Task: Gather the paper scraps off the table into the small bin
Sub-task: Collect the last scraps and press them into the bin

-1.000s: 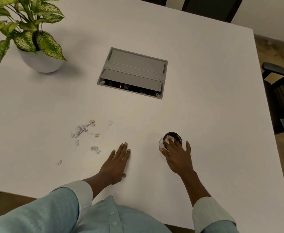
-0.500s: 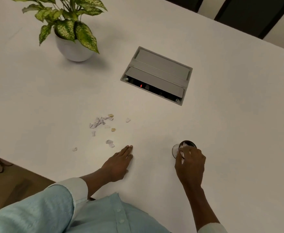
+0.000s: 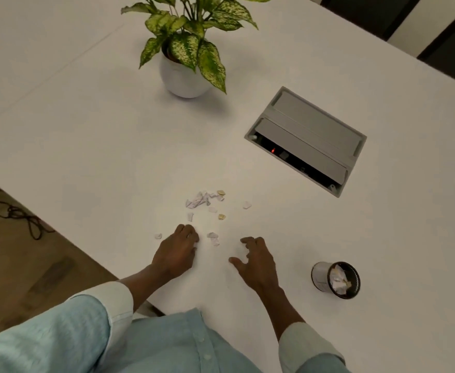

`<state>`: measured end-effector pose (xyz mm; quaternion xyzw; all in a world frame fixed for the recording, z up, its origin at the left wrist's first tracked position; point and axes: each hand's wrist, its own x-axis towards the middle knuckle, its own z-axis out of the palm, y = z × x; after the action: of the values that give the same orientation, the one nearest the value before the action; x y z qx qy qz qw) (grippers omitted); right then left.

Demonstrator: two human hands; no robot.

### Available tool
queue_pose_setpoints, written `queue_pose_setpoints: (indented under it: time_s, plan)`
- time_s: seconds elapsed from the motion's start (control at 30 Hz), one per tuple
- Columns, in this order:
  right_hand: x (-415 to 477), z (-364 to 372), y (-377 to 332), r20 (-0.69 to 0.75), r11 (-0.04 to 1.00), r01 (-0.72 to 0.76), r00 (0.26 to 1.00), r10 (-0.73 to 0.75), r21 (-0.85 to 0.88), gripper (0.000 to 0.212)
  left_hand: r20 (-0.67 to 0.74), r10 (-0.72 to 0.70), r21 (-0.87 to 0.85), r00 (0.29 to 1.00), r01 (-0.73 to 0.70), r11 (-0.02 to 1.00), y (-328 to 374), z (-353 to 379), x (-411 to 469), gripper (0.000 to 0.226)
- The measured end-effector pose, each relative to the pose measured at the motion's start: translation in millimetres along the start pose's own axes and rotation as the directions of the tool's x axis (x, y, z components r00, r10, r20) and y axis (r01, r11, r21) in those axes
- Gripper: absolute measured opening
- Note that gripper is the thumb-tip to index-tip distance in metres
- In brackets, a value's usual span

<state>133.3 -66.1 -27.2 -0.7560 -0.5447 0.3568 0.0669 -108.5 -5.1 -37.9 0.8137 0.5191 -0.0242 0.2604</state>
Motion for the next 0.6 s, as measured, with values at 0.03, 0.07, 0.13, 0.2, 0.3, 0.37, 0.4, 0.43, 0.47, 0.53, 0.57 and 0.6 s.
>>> queue_pose_setpoints:
  time_s: [0.03,0.07,0.13,0.2,0.3,0.37,0.4,0.43,0.47,0.53,0.57,0.6]
  plan:
    - [7,5,-8,0.021,1.000,-0.012,1.000,0.012,0.007,0.065,-0.007,-0.029,-0.003,1.000,0.029,1.000,-5,-4,7,0.024]
    - [14,10,-15,0.033,1.000,-0.022,0.999,0.021,0.019,0.069,-0.014,-0.055,-0.009,0.998,0.055,0.998,-10,-8,13,0.026]
    - [25,19,-28,0.046,0.998,-0.035,0.998,0.033,0.045,0.077,-0.019,-0.086,-0.020,0.996,0.085,0.996,-18,-14,26,0.028]
    - [36,27,-38,0.033,0.998,-0.034,0.999,0.032,0.060,0.082,-0.021,-0.097,-0.032,0.995,0.096,0.995,-24,-18,38,0.028]
    - [51,33,-49,-0.003,0.996,-0.037,0.999,0.038,0.084,0.084,-0.046,-0.147,-0.093,0.988,0.142,0.985,-27,-25,52,0.026]
    - [62,34,-55,-0.026,0.993,-0.045,0.999,0.048,0.111,0.081,-0.066,-0.193,-0.118,0.979,0.184,0.976,-28,-28,61,0.034]
    - [67,33,-57,-0.033,0.991,-0.047,0.998,0.052,0.122,0.080,-0.068,-0.211,-0.122,0.975,0.201,0.972,-28,-30,65,0.041]
    - [73,32,-60,-0.037,0.991,-0.045,0.998,0.050,0.124,0.078,-0.067,-0.218,-0.117,0.974,0.209,0.971,-29,-31,69,0.050]
    - [79,31,-62,-0.037,0.991,-0.039,0.998,0.043,0.126,0.077,-0.063,-0.212,-0.106,0.975,0.205,0.973,-30,-31,74,0.058]
    - [90,27,-65,-0.030,0.992,-0.004,1.000,0.008,0.130,0.077,-0.045,-0.180,-0.091,0.983,0.176,0.980,-32,-30,83,0.078]
    - [96,25,-67,-0.034,0.993,0.023,0.999,-0.019,0.119,0.079,-0.028,-0.157,-0.087,0.987,0.154,0.984,-33,-30,88,0.088]
    - [101,23,-69,-0.041,0.993,0.045,0.998,-0.041,0.106,0.083,-0.010,-0.128,-0.072,0.992,0.127,0.989,-34,-30,92,0.094]
